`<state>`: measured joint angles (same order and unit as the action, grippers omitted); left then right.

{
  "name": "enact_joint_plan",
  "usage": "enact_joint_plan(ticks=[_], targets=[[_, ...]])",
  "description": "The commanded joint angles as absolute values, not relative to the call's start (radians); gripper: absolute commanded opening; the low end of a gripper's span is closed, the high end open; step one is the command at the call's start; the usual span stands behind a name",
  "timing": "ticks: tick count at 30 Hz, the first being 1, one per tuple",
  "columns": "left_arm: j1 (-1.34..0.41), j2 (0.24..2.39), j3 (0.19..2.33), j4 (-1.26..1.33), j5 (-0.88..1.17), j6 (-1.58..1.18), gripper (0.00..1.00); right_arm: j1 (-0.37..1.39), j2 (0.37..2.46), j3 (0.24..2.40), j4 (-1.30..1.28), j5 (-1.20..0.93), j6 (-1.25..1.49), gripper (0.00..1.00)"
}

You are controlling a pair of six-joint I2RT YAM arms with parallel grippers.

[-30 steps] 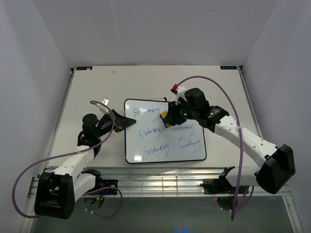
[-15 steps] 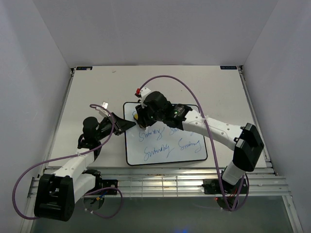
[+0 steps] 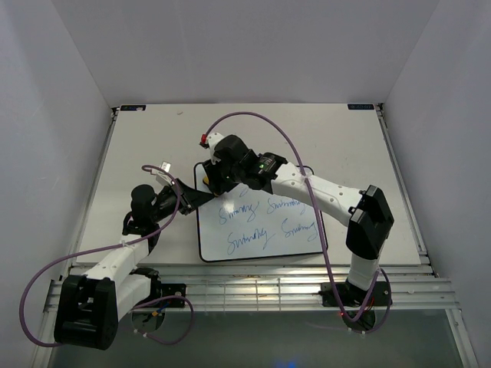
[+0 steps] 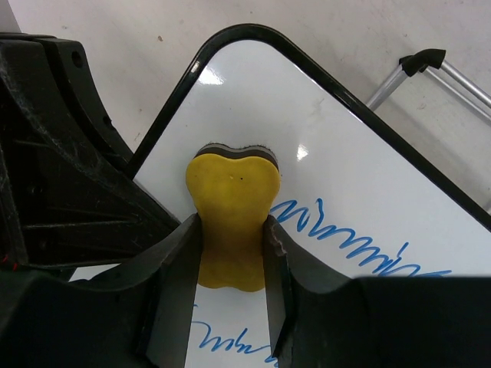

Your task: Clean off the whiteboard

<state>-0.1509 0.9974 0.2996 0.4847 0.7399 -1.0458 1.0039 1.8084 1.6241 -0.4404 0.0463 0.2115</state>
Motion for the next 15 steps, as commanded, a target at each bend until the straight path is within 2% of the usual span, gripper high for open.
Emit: enact_joint_plan(ticks=[1,15], targets=[[-0.161,0.954,0.324,0.600,0.821,-0.994,0.00,1.003,1.853,1.672,-0.495,0.061,0.189,0.34],[-0.161,0.953,0.316,0.600,0.822,-0.996,0.00,0.885,1.804,1.533,-0.532,0.089,0.232,0.35]])
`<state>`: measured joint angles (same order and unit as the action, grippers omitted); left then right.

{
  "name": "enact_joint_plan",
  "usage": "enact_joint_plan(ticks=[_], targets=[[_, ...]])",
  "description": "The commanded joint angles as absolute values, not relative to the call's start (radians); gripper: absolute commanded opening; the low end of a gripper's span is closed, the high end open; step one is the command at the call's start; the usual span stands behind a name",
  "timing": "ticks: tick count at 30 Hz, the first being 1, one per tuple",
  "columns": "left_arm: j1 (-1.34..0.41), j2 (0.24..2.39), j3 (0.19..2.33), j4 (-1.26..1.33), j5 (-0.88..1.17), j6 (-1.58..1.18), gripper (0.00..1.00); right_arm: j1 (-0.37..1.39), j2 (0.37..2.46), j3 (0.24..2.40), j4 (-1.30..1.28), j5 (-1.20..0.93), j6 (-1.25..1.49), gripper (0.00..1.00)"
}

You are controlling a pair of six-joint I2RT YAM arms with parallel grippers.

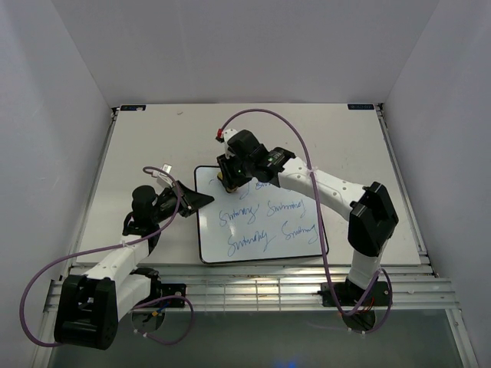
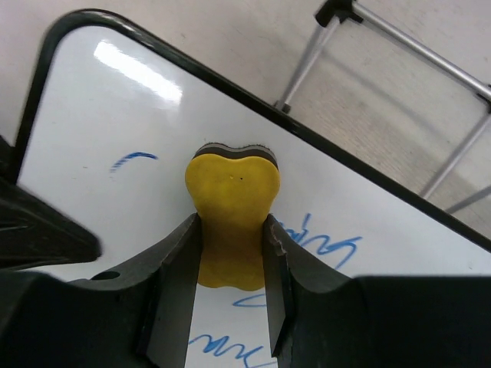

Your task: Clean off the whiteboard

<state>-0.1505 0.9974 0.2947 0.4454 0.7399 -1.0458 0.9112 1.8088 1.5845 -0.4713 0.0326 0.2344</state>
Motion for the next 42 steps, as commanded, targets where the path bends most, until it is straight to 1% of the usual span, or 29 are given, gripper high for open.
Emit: enact_joint_plan(ticks=[1,7,11,12,18,23,30,38,42], targets=[[-0.161,0.954,0.316,0.600,0.821,-0.996,0.00,0.881,1.801,1.525,-0.532,0.089,0.232,0.35],[-0.163,0.957,0.311,0.600,0.816,-0.999,0.00,0.848,1.784,1.476,-0.529,0.086,0.233,0.35],[-0.161,0.965,0.310,0.600,0.816,-0.996,0.00,0.850,1.793,1.483,-0.503,-0.032,0.238,0.35],[-0.161,0.966,0.310,0.600,0.818,-0.996,0.00,0.853,1.798,1.499,-0.489,-0.082,0.239,0.35],[-0.161,0.971,0.313,0.600,0.818,-0.996,0.00,0.899,1.887,1.641,-0.535,-0.159,0.230,0.34],[-0.161,0.980,0.311,0.600,0.815,-1.000,0.00,0.948,1.968,1.800,-0.613,-0.138,0.212,0.33],[-0.161,0.994,0.321,0.598,0.808,-1.015,0.00,0.999,2.054,1.931,-0.692,-0.136,0.195,0.33],[-0.163,0.991,0.318,0.584,0.807,-1.014,0.00,0.991,2.033,1.862,-0.698,-0.095,0.175,0.33],[-0.161,0.982,0.318,0.569,0.796,-1.014,0.00,0.947,1.993,1.758,-0.684,-0.074,0.173,0.33]])
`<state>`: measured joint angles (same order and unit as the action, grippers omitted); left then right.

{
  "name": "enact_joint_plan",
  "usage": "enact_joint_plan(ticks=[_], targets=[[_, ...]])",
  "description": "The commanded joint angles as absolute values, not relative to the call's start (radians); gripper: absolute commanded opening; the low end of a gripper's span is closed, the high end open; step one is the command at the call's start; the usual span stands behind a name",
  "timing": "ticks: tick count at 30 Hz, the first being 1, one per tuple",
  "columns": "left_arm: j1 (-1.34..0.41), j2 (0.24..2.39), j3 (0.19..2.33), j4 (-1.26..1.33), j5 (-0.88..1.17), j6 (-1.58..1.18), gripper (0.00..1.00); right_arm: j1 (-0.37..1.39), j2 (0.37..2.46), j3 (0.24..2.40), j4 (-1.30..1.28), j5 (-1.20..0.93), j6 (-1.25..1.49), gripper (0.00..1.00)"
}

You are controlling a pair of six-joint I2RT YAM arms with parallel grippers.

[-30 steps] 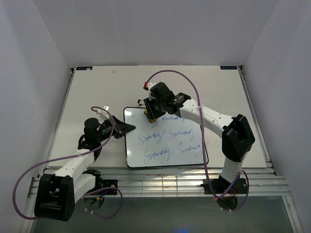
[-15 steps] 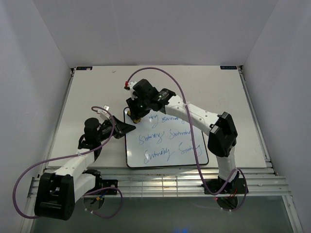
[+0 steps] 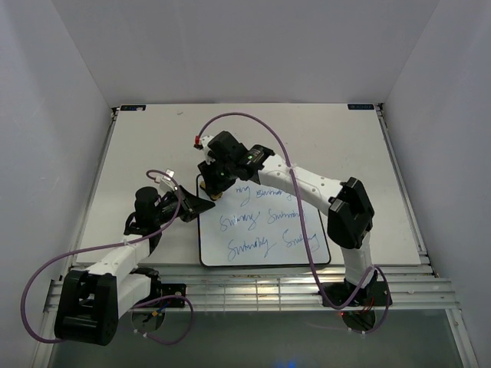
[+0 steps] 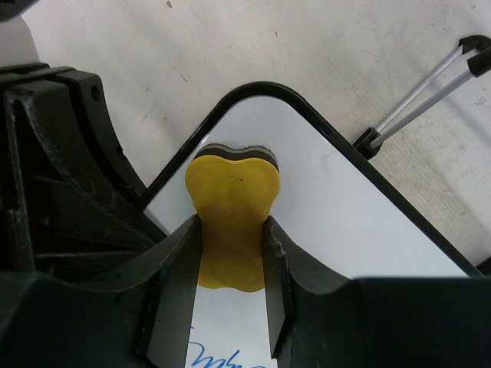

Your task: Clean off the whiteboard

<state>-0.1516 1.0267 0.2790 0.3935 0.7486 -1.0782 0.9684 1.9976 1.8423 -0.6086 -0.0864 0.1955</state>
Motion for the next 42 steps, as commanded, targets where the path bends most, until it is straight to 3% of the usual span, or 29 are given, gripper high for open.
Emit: enact_joint_plan(ticks=[1,8,15,27,35,42], targets=[[-0.161,0.980,0.321,0.560,0.792,-1.012,0.00,0.936,1.968,1.697,-0.669,-0.072,0.175,0.34],[-0.161,0.968,0.315,0.502,0.758,-1.005,0.00,0.793,1.807,1.377,-0.542,-0.101,0.204,0.34],[-0.163,0.962,0.305,0.477,0.733,-1.003,0.00,0.690,1.715,1.204,-0.499,-0.138,0.195,0.34],[-0.161,0.968,0.299,0.471,0.716,-0.993,0.00,0.762,1.741,1.305,-0.482,-0.268,0.219,0.34],[-0.161,0.959,0.288,0.471,0.707,-0.997,0.00,0.906,1.775,1.382,-0.502,-0.255,0.248,0.34],[-0.161,0.957,0.285,0.469,0.704,-1.002,0.00,0.904,1.760,1.346,-0.520,-0.207,0.238,0.34]])
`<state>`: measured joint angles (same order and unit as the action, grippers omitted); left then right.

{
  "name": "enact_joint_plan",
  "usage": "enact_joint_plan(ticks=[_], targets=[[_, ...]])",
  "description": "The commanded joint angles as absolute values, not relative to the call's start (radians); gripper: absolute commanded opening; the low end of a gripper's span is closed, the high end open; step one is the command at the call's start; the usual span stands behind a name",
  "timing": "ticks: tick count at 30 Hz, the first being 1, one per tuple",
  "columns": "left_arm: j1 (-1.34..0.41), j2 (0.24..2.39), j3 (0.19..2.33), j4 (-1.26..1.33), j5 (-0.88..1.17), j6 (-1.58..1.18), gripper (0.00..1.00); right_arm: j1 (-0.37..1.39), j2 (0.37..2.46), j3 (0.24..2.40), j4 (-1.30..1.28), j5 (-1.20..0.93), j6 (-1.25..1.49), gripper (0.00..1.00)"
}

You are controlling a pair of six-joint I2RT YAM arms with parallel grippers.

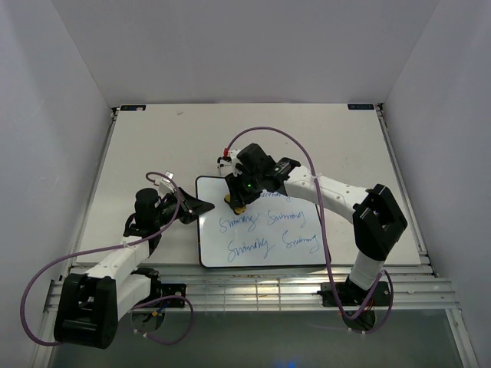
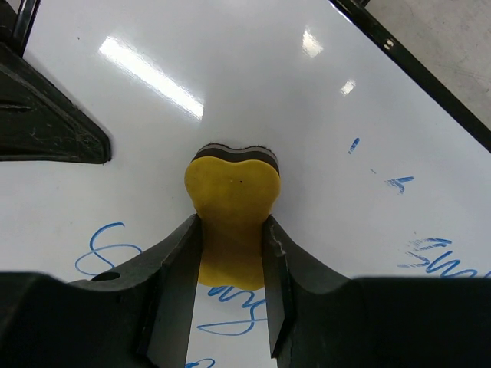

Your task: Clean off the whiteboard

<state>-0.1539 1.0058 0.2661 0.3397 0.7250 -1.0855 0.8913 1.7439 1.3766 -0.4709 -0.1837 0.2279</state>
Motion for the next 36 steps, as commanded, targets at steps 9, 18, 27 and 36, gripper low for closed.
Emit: enact_joint_plan(ticks=[9,18,27,36], targets=[[-0.161,0.957,0.281,0.469,0.710,-1.005,0.00,0.772,1.749,1.345,-0.528,-0.212,0.203,0.34],[-0.163,0.950,0.270,0.466,0.704,-1.006,0.00,0.805,1.842,1.555,-0.551,-0.296,0.216,0.34],[-0.161,0.954,0.271,0.460,0.687,-1.017,0.00,0.828,1.941,1.660,-0.581,-0.318,0.213,0.34],[-0.163,0.969,0.261,0.457,0.680,-1.014,0.00,0.726,1.882,1.462,-0.552,-0.291,0.215,0.34]])
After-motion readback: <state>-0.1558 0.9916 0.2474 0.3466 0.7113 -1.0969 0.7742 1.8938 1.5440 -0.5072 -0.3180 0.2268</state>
